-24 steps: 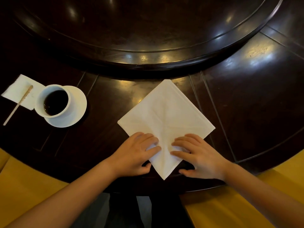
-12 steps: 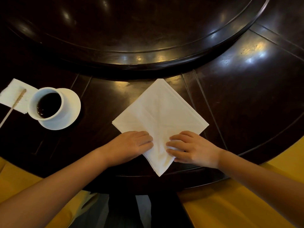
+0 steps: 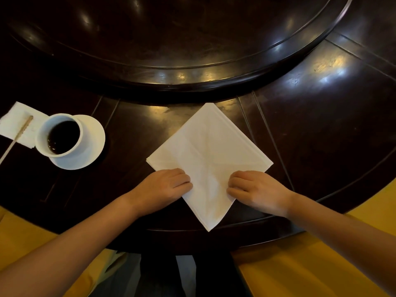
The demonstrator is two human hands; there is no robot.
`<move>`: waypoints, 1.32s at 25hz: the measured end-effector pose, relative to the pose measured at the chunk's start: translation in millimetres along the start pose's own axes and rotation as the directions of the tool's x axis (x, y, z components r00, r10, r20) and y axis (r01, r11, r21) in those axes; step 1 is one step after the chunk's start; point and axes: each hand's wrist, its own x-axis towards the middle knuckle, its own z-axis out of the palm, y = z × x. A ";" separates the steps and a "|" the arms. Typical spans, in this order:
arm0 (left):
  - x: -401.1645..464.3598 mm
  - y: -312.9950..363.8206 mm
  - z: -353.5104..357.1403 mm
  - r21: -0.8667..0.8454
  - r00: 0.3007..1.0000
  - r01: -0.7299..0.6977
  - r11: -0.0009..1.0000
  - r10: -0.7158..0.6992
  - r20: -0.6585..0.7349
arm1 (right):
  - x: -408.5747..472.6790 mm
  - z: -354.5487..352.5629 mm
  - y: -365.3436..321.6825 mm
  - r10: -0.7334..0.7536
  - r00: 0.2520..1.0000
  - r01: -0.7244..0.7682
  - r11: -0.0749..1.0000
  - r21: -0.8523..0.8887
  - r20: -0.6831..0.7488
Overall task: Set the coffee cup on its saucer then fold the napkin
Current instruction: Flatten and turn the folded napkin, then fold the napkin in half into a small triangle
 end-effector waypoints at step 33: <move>43.1 -2.7 21.2 -0.341 0.429 0.749 0.568 -0.808 -0.403 | 60.8 10.3 10.5 0.911 0.334 -0.786 0.411 0.462 -0.243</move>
